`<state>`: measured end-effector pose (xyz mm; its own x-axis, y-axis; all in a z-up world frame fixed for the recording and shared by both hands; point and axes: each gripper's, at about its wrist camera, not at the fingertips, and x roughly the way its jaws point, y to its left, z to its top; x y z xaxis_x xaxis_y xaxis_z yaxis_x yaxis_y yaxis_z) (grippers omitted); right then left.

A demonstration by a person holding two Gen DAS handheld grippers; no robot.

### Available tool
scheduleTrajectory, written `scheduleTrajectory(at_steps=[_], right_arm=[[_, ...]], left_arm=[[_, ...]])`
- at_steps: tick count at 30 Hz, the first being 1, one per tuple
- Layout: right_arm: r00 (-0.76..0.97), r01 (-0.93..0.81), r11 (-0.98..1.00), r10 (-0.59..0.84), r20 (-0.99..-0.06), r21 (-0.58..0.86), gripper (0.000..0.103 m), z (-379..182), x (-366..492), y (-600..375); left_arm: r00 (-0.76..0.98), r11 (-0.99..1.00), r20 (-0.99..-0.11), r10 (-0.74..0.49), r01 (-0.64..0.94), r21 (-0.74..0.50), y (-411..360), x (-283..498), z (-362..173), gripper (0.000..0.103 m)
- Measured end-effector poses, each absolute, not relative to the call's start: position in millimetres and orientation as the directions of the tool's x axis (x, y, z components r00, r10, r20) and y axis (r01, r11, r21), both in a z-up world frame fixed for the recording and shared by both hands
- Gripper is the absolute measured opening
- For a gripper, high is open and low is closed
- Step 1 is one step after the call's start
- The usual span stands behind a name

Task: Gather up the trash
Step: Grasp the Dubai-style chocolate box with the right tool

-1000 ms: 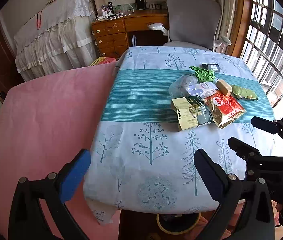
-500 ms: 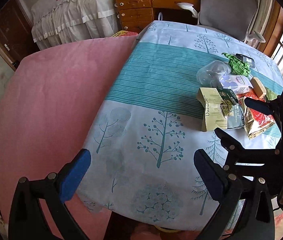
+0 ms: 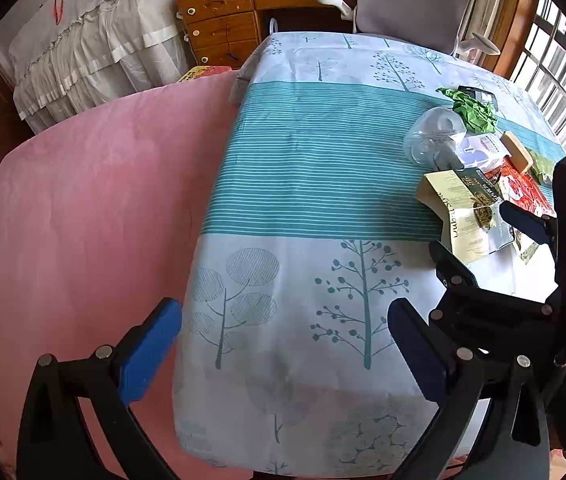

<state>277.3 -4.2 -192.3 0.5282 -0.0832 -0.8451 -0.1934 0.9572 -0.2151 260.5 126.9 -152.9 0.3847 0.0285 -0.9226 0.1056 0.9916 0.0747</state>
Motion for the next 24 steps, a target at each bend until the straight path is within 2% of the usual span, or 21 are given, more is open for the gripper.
scheduleTrajectory(at_steps=[6, 12, 13, 15, 16, 17, 24], right_arm=[[0.564, -0.056, 0.9, -0.329, -0.757, -0.433, 0.077, -207.4, 280.4, 16.0], [0.568, 0.074, 0.857, -0.457, -0.684, -0.511, 0.077, -205.9, 279.0, 9.4], [0.566, 0.088, 0.854, -0.467, -0.679, -0.513, 0.074, -204.9, 278.4, 7.0], [0.561, 0.114, 0.848, -0.486, -0.671, -0.518, 0.054, -203.8, 278.3, 1.8], [0.552, 0.125, 0.846, -0.493, -0.672, -0.518, 0.04, -203.3, 278.5, -1.5], [0.544, 0.139, 0.843, -0.504, -0.671, -0.52, 0.035, -202.4, 278.9, -5.4], [0.557, 0.213, 0.86, -0.497, -0.665, -0.465, 0.016, -180.8, 271.7, -38.4]], left_arm=[[0.373, 0.991, -0.928, 0.001, 0.125, 0.052, 152.3, 272.5, -162.6, 0.102], [0.377, 0.986, -0.926, -0.032, 0.163, 0.032, 157.2, 276.3, -166.5, 0.102], [0.376, 0.985, -0.926, -0.038, 0.171, 0.029, 157.0, 276.4, -166.8, 0.102], [0.376, 0.983, -0.925, -0.049, 0.185, 0.023, 155.8, 275.4, -166.5, 0.102], [0.376, 0.982, -0.925, -0.053, 0.19, 0.021, 154.2, 275.0, -166.2, 0.102], [0.377, 0.981, -0.925, -0.059, 0.195, 0.017, 153.2, 274.6, -166.1, 0.102], [0.375, 0.973, -0.923, -0.087, 0.23, 0.001, 139.0, 268.1, -161.5, 0.102]])
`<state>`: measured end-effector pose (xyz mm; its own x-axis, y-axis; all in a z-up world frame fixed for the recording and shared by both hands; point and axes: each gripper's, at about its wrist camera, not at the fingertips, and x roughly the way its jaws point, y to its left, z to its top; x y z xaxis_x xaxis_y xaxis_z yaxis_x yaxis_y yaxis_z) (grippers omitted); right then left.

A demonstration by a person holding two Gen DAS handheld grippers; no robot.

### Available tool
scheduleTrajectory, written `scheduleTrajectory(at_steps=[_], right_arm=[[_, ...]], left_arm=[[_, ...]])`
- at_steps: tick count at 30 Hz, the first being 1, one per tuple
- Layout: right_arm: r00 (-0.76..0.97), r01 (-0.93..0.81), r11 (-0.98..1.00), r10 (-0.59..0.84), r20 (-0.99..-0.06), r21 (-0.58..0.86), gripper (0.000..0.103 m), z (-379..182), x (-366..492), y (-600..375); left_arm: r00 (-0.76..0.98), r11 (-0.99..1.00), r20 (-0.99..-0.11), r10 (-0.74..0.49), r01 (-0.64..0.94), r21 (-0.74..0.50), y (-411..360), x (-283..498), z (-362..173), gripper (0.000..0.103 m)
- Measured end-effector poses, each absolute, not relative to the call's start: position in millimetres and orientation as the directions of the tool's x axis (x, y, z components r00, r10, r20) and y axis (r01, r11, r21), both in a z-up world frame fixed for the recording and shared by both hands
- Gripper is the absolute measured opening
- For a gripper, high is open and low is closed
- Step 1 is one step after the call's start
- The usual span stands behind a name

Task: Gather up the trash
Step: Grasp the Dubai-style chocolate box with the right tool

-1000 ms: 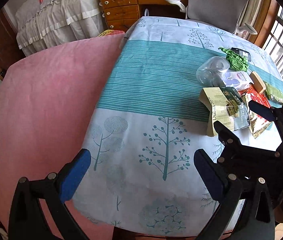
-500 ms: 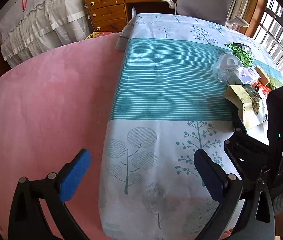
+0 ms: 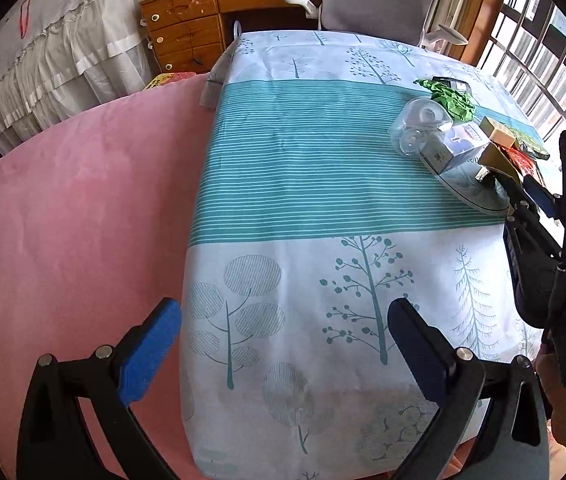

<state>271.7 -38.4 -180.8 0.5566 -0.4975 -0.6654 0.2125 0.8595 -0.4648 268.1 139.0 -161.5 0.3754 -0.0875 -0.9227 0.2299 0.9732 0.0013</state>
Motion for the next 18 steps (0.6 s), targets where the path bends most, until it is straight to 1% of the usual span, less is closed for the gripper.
scheduleTrajectory(at_steps=[6, 14, 18], right_arm=[[0.59, 0.241, 0.912, -0.408, -0.696, -0.33, 0.013, -147.4, 251.1, -74.0], [0.581, 0.308, 0.951, -0.2, -0.789, -0.015, 0.01, -120.8, 215.6, -156.4], [0.569, 0.35, 0.931, -0.128, -0.812, 0.099, 0.01, -116.2, 196.7, -204.8]], left_arm=[[0.378, 0.962, -0.918, -0.118, 0.274, -0.011, 109.0, 261.7, -149.8, 0.102], [0.385, 0.924, -0.907, -0.17, 0.383, -0.011, 25.7, 262.0, -124.4, 0.102], [0.371, 0.901, -0.905, -0.207, 0.432, -0.03, -28.5, 268.0, -115.4, 0.102]])
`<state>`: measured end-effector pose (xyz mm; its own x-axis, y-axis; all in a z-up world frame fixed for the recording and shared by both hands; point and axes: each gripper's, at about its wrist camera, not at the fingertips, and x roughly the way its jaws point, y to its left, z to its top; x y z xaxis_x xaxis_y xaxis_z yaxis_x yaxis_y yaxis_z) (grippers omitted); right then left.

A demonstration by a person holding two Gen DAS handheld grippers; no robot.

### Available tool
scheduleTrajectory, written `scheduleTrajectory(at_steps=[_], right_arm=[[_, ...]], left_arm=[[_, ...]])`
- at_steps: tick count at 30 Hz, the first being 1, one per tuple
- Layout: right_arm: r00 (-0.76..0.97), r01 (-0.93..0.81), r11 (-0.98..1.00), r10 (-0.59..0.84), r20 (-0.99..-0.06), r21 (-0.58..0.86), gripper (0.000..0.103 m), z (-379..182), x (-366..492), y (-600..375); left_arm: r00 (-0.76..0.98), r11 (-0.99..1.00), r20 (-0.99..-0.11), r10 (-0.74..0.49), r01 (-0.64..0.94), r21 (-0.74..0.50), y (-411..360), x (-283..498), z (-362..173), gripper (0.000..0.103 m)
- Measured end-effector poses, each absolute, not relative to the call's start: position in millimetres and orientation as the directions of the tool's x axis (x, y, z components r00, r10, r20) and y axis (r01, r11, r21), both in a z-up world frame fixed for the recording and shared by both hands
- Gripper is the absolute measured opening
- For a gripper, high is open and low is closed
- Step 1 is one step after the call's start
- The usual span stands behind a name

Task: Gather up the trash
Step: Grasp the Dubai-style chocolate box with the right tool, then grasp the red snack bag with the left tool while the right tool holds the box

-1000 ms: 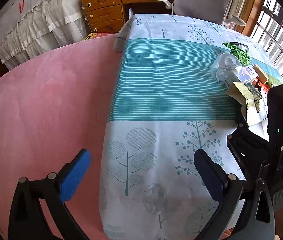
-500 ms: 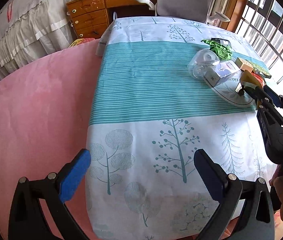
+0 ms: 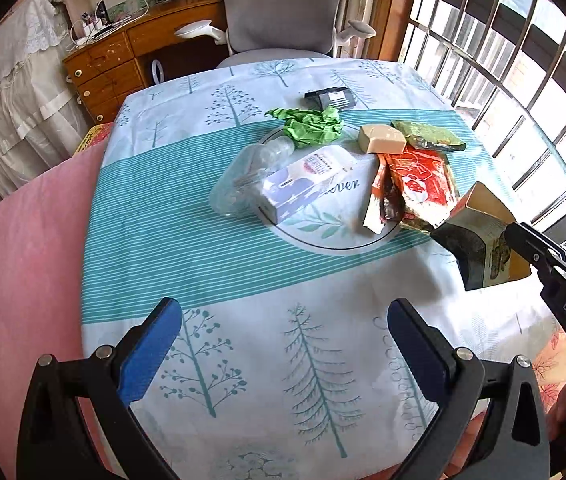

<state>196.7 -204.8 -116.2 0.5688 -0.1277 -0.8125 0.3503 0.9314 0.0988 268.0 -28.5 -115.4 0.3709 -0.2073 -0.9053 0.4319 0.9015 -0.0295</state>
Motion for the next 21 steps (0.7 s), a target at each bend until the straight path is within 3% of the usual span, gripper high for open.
scheduleTrajectory(at_steps=[9, 21], right_arm=[[0.547, 0.425, 0.879, -0.059, -0.835, 0.216, 0.01, -124.5, 182.5, -314.0], [0.574, 0.334, 0.888, 0.074, -0.816, 0.315, 0.01, -141.7, 206.4, -367.6]], left_arm=[[0.229, 0.889, -0.936, -0.268, 0.433, -0.149, -149.7, 315.5, -145.5, 0.102], [0.088, 0.936, -0.983, -0.16, 0.33, -0.122, -217.8, 355.8, -218.0, 0.102]])
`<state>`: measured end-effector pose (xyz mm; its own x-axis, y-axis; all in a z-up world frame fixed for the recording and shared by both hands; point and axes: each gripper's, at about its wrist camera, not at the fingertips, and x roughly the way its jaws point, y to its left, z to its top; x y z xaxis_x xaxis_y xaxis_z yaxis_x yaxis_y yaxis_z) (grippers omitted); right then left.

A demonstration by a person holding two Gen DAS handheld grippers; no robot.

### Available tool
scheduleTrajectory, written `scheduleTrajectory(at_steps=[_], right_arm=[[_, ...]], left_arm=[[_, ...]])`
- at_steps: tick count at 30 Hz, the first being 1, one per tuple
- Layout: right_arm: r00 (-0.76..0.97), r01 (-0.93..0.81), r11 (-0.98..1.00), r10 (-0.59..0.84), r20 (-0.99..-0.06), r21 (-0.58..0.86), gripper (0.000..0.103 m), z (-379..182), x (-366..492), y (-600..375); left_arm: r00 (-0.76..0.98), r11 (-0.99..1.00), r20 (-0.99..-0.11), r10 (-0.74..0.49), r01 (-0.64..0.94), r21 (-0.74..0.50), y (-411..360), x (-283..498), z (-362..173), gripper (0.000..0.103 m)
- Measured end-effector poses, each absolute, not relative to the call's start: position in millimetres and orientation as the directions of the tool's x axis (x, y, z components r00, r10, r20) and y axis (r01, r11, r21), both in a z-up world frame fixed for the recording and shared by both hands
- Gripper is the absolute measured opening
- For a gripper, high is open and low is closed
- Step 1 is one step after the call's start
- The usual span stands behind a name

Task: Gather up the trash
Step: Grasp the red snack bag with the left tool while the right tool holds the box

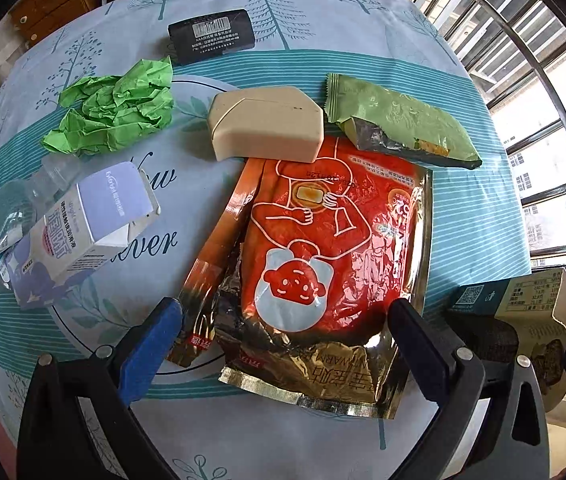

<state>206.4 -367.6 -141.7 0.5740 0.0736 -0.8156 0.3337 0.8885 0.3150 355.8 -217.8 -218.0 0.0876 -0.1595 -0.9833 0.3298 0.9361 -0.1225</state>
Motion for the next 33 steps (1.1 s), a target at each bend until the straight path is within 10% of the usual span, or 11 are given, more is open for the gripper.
scheduleTrajectory(at_steps=[11, 15, 21, 33], right_arm=[[0.587, 0.266, 0.906, 0.119, -0.801, 0.329, 0.01, -143.5, 211.5, -373.9], [0.588, 0.268, 0.901, 0.127, -0.799, 0.34, 0.01, -143.7, 210.6, -376.5], [0.585, 0.265, 0.897, 0.141, -0.799, 0.353, 0.01, -142.6, 208.4, -372.1], [0.568, 0.257, 0.891, 0.173, -0.805, 0.373, 0.001, -128.2, 177.7, -334.0]], left_arm=[[0.124, 0.945, -0.991, -0.051, 0.327, -0.008, -255.8, 342.4, -229.8, 0.09], [0.174, 0.933, -0.982, -0.078, 0.359, -0.01, -263.2, 334.8, -219.6, 0.05], [0.191, 0.934, -0.977, -0.093, 0.356, -0.019, -250.2, 323.5, -210.1, 0.026], [0.304, 0.908, -0.944, -0.125, 0.419, 0.014, -181.9, 252.7, -136.9, 0.021]])
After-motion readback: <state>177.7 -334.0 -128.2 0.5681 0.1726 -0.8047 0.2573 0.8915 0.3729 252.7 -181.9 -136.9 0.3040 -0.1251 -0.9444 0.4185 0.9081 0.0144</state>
